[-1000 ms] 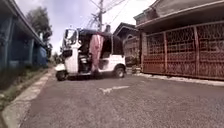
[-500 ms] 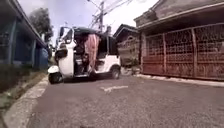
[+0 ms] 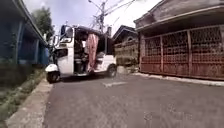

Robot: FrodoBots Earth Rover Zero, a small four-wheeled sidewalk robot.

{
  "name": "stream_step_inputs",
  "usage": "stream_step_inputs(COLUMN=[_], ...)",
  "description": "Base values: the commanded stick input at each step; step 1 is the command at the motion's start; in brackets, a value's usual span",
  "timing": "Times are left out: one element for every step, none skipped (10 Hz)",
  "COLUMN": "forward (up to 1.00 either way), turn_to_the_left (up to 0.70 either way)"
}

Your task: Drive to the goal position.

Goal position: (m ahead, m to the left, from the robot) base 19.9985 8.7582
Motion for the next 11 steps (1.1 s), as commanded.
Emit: stream_step_inputs(forward=[0.0,-0.11,-0.35,-0.69,-0.7,-0.7,-0.7,-0.69,-0.68,-0.66,-0.31], turn_to_the_left=[0.0,0.0,0.0,0.0,0.0,0.0,0.0,0.0,0.0,0.0,0.0])
